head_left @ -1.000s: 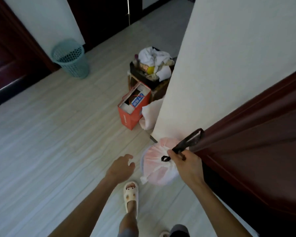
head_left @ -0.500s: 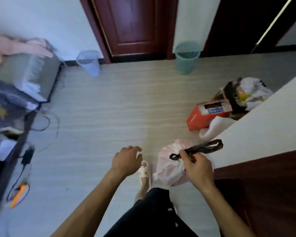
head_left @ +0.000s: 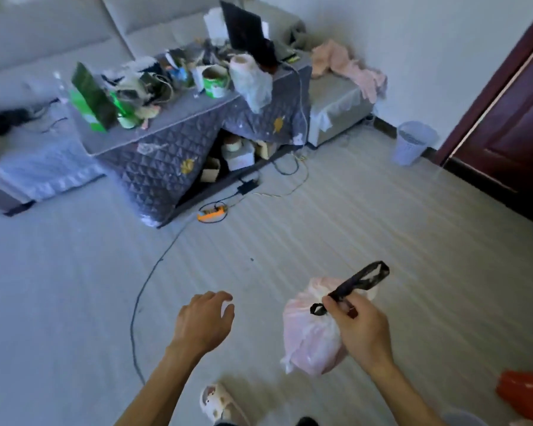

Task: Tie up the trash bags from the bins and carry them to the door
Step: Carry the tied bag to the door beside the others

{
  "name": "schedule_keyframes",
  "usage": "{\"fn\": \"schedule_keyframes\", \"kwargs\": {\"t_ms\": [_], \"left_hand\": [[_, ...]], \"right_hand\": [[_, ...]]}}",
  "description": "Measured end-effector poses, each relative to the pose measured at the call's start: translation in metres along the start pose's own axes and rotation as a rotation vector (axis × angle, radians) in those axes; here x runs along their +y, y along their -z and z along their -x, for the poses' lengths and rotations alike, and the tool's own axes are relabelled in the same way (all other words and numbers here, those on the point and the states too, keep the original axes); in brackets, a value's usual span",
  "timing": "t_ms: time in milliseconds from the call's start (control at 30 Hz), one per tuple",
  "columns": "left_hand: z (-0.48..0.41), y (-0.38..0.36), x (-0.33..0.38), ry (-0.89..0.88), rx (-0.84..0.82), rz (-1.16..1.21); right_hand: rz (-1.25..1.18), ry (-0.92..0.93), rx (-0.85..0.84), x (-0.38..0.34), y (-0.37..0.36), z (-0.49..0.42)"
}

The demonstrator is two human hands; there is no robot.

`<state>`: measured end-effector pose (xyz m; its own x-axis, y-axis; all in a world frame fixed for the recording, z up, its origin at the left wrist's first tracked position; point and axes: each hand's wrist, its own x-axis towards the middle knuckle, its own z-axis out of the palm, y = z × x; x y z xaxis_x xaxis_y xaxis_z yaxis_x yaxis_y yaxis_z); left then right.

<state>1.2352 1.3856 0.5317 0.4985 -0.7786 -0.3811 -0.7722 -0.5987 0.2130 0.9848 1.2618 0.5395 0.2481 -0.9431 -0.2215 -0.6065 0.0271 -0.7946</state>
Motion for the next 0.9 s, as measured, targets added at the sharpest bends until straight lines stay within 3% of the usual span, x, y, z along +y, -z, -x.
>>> {"fn": "schedule_keyframes", "kwargs": {"t_ms": [300, 600, 900], "left_hand": [[0.021, 0.067, -0.298, 0.413, 0.091, 0.156], [0.016, 0.113, -0.493, 0.705, 0.123, 0.259], [-0.043, 0.166, -0.680, 1.002, 0.186, 0.363]], "right_hand": [[0.125, 0.212, -0.320, -0.163, -0.266, -0.010], [0.037, 0.396, -0.551, -0.345, -0.474, -0.016], [0.051, 0.585, -0.823, -0.517, -0.714, -0.045]]}}
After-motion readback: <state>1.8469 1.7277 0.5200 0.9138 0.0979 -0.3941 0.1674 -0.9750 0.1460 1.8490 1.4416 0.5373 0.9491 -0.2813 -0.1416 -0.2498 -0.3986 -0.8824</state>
